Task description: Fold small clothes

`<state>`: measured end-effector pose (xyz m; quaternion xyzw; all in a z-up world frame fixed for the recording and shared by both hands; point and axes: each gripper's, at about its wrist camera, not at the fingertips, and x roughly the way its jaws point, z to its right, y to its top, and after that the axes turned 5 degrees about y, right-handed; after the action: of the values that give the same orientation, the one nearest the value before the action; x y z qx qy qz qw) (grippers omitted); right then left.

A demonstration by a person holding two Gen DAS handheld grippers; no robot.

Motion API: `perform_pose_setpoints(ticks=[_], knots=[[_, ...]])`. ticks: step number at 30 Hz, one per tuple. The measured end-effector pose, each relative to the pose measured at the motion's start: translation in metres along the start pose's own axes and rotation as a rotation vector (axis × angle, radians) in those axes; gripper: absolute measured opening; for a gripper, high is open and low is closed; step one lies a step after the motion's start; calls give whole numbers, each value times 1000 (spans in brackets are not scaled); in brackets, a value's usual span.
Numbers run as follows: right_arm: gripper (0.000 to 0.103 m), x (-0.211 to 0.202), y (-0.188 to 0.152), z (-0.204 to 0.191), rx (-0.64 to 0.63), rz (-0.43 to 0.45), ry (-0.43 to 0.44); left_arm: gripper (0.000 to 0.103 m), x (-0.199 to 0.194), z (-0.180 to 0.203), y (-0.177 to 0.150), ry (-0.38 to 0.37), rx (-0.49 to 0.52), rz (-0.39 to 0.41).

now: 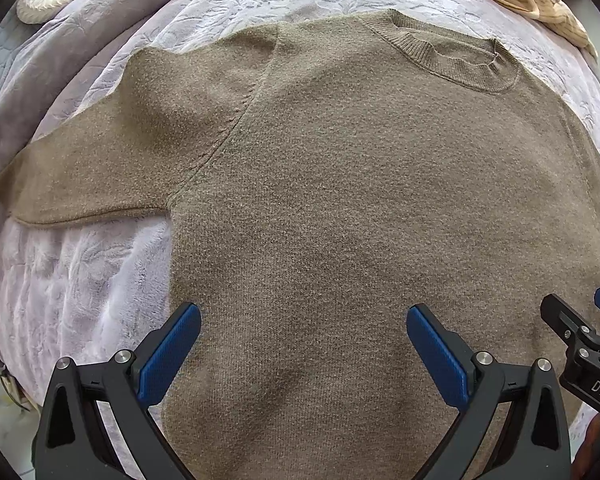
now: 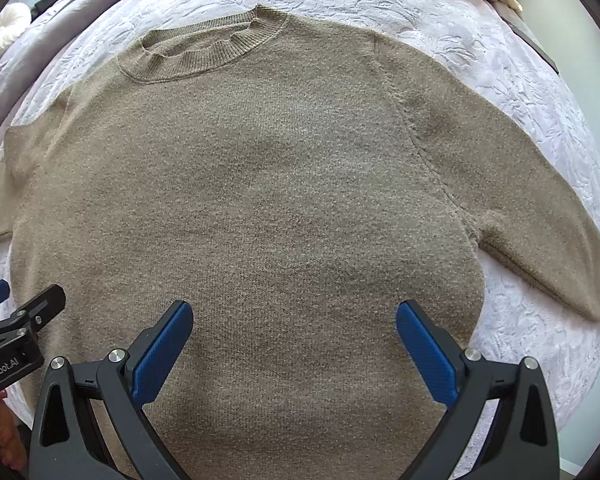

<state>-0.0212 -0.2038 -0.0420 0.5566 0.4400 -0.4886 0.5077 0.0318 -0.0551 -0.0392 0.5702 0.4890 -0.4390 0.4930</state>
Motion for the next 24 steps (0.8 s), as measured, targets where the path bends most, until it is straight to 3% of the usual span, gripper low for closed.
perform_pose_setpoints(ticks=[24], knots=[[102, 13, 3, -10, 1, -11, 8, 103, -5, 1, 2, -4, -5, 10]])
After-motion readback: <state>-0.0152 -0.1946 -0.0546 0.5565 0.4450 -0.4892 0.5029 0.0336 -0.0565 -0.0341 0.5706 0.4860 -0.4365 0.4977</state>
